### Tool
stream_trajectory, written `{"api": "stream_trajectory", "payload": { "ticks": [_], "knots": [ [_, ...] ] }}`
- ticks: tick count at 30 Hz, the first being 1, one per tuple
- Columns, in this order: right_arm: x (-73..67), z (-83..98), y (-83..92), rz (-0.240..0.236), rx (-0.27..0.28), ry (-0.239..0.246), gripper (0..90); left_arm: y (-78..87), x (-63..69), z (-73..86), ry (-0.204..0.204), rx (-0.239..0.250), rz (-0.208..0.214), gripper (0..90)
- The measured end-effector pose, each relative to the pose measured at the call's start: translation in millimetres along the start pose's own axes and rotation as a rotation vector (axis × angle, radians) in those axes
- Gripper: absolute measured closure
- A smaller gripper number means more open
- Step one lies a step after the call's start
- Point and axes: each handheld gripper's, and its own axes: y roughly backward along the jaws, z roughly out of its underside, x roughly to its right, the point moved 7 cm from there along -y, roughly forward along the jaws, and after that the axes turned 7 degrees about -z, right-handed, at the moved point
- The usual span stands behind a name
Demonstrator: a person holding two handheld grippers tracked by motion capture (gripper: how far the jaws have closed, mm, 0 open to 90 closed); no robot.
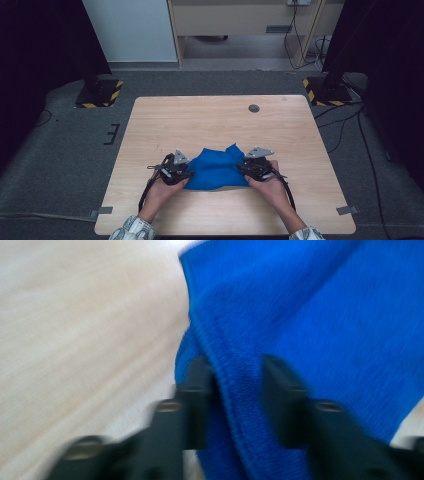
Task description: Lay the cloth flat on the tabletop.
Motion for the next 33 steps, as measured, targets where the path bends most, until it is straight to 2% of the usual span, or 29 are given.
{"api": "stream_trajectory", "payload": {
  "ticks": [1,4,7,10,12,16,18,21,24,25,29,31,33],
  "knots": [
    [-0.2,-2.6,6.0,0.001,0.019,-0.012,49.5,2.4,-1.1,-3.8,0.009,0.028,-0.005,48.5],
    [3.3,-7.8,22.8,0.012,0.064,-0.032,34.2,9.3,-3.1,-13.6,0.046,0.097,-0.004,40.6],
    [10.2,-8.9,38.0,0.019,0.092,-0.046,22.4,12.8,-4.4,-23.3,0.071,0.141,-0.006,37.9],
    [21.5,-5.0,52.9,0.029,0.114,-0.055,16.8,6.4,-5.4,-31.7,0.067,0.151,-0.025,37.6],
    [33.5,0.9,59.9,0.049,0.114,-0.083,20.8,-1.6,-7.4,-36.4,0.060,0.140,-0.039,36.7],
    [51.5,19.3,65.1,0.100,0.069,-0.127,43.6,-22.6,-11.9,-39.3,0.046,0.089,-0.056,37.8],
    [56.1,29.4,65.8,0.113,0.038,-0.139,50.8,-32.1,-12.9,-39.6,0.039,0.069,-0.060,37.6],
    [58.9,39.5,65.4,0.122,0.016,-0.160,60.1,-44.1,-14.6,-43.2,0.061,0.060,-0.053,37.0],
    [58.4,47.3,61.3,0.120,-0.013,-0.162,61.5,-53.5,-12.7,-47.3,0.040,0.049,-0.048,36.1],
    [58.2,49.9,59.2,0.122,-0.021,-0.166,60.1,-57.7,-10.3,-48.7,0.019,0.039,-0.051,35.8],
    [54.4,56.9,51.8,0.108,-0.044,-0.173,54.6,-64.1,-5.8,-47.8,0.001,0.026,-0.042,34.2],
    [53.4,57.5,50.2,0.117,-0.046,-0.164,54.4,-69.2,-6.2,-45.8,-0.015,0.010,-0.061,33.3],
    [51.9,56.9,49.4,0.118,-0.049,-0.161,54.7,-71.2,-7.3,-43.1,-0.013,-0.007,-0.067,32.4]
  ]
}}
